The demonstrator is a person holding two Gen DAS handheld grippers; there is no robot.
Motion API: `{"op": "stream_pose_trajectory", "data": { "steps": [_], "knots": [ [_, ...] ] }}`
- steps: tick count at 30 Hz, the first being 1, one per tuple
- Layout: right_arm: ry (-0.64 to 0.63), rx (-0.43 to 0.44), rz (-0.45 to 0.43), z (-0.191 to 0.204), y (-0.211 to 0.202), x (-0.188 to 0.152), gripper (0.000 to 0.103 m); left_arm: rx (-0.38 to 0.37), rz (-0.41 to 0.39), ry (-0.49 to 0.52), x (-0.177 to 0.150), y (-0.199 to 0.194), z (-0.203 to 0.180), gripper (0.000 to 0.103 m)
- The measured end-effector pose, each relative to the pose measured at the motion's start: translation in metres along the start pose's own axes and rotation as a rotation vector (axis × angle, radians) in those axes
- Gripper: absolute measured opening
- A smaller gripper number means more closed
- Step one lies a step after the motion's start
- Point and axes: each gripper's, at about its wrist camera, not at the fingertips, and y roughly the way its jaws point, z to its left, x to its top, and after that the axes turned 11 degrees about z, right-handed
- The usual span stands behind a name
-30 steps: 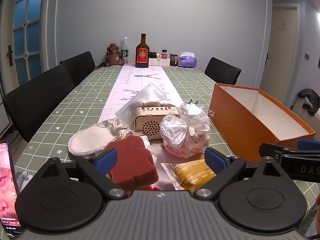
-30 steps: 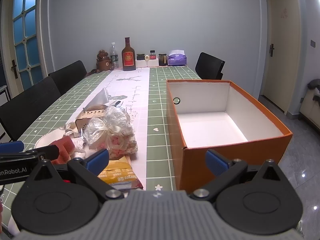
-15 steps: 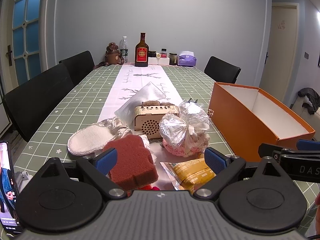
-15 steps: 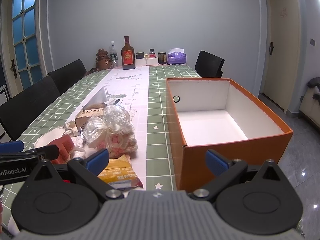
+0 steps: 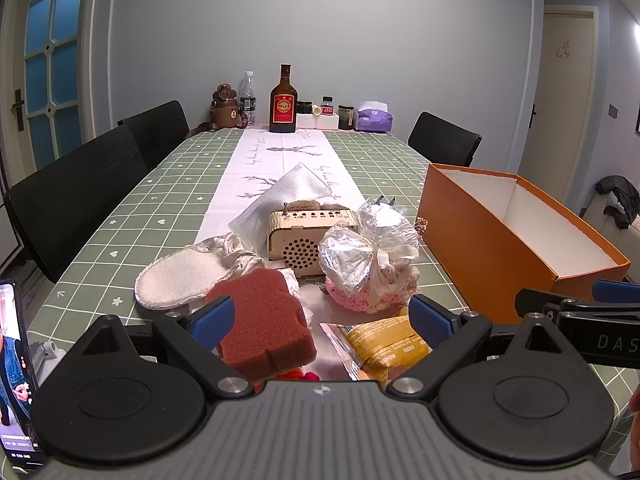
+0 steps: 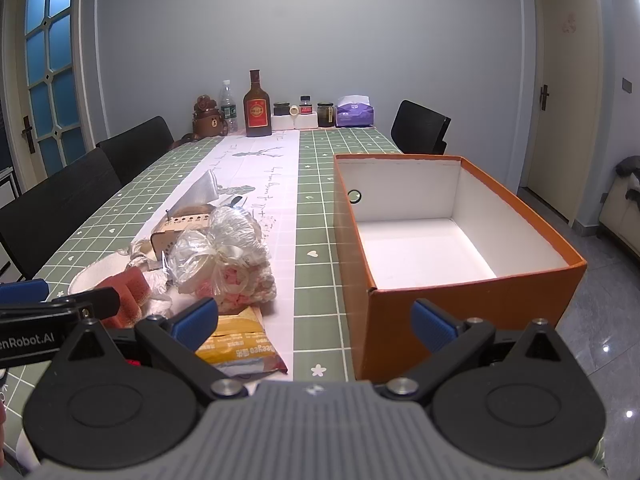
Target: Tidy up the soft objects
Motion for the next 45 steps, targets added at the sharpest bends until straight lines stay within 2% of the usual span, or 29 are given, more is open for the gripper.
{"op": "stream_pose_trajectory", "data": {
  "steps": [30,38,40,43,45],
  "knots": [
    [-0.005,0.012,0.025,0.003,0.005,0.0,0.101,-0.004,0.014,-0.002,-0.004,0.002,0.002,0.103],
    [-0.021,0.103,0.048,0.006,0.013,-0.006,0.1,-0.003,0.034,0.017,-0.007,0.007,0.01,0.103],
    [-0.059,0.119,0.063,0.012,0.016,-0.008,0.099,-0.002,0.057,0.017,-0.008,0.009,0.013,0.099],
    [-0.117,0.16,0.092,0.024,0.022,-0.01,0.088,-0.029,0.09,0.003,-0.01,0.013,0.02,0.093],
    [-0.135,0.189,0.114,0.032,0.027,-0.012,0.087,-0.046,0.117,-0.028,-0.012,0.016,0.026,0.088]
  ]
}}
